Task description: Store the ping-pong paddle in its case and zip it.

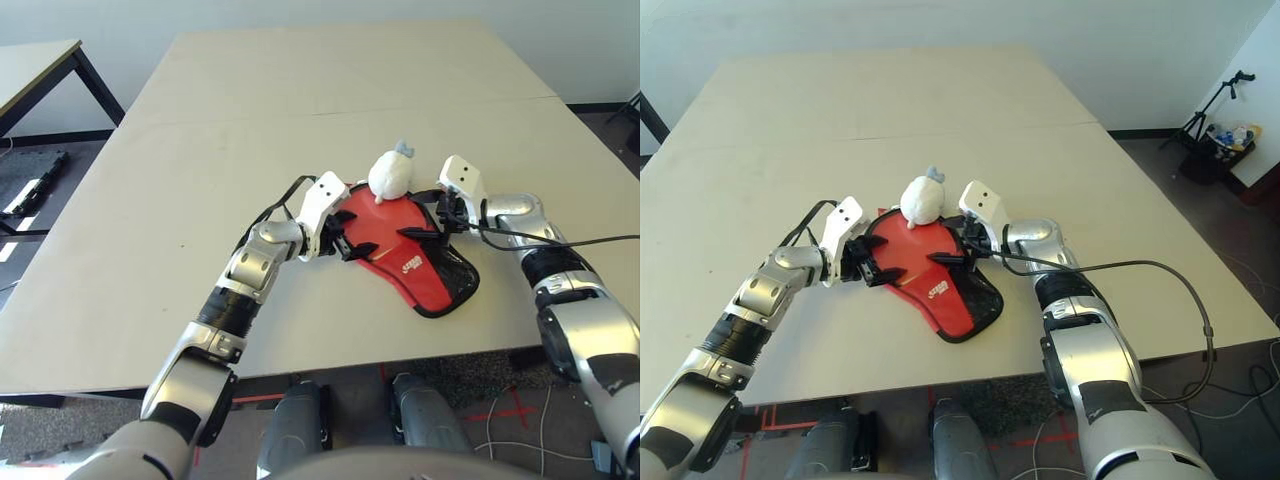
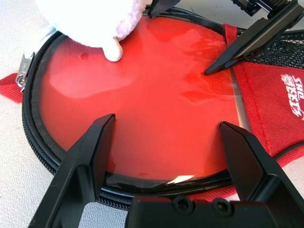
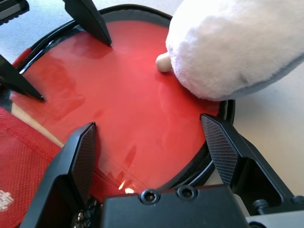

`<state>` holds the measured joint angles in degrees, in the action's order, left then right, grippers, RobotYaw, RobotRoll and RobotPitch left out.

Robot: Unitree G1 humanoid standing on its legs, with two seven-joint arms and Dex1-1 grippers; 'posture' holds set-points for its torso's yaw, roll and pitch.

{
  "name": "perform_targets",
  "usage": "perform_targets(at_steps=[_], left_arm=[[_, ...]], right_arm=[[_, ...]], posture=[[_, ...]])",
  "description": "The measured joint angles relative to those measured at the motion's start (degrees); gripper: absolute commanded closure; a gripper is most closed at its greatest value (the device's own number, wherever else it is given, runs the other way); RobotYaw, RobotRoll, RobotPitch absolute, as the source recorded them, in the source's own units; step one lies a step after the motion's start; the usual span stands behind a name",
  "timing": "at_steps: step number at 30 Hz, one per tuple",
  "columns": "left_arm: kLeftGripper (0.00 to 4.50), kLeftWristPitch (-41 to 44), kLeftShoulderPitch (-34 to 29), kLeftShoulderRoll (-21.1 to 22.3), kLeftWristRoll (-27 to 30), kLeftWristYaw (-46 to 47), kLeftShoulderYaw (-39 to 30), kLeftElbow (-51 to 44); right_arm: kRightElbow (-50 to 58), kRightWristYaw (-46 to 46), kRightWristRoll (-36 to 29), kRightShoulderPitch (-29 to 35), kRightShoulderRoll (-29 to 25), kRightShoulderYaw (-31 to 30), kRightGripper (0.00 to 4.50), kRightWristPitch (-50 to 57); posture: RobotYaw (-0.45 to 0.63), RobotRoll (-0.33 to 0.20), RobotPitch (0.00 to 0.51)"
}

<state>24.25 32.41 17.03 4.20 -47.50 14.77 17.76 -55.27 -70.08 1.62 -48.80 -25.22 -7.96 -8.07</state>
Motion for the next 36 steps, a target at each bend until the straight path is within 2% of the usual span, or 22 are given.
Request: perform_targets(at_steps=[6, 10, 16, 22, 36], left_arm=[[0.02, -0.4, 0.0, 0.0, 0.0, 0.0, 0.1, 0.1], [0.02, -0.4, -0.1, 0.0, 0.0, 0.1, 0.1, 0.0], [0.02, -0.3, -0.9, 0.0, 0.0, 0.2, 0.1, -0.8], [0.02, 0.4, -1.8, -0.1, 0.0, 0.4, 0.1, -2.3], [0.02, 2.6, -3.1, 0.4, 0.0, 0.9, 0.3, -5.6]], right_arm=[[6.6, -7.2, -6.0, -0.5, -1.1, 2.3, 0.0, 7.9], [8.0, -7.5, -9.1, -3.5, -1.6, 4.7, 0.0, 12.3], [1.6, 0.3, -12.6, -12.5, -0.1, 10.9, 0.0, 14.5], [-7.4, 9.3, -12.9, -16.6, 1.6, 14.3, 0.0, 14.5], [-17.0, 14.2, -10.9, -18.4, 5.1, 14.3, 0.0, 18.7]], posture=[[-0.05, 0.0, 0.094], [-0.04, 0.0, 0.096], [-0.03, 0.0, 0.099], [-0.03, 0.0, 0.101], [0.0, 0.0, 0.107]])
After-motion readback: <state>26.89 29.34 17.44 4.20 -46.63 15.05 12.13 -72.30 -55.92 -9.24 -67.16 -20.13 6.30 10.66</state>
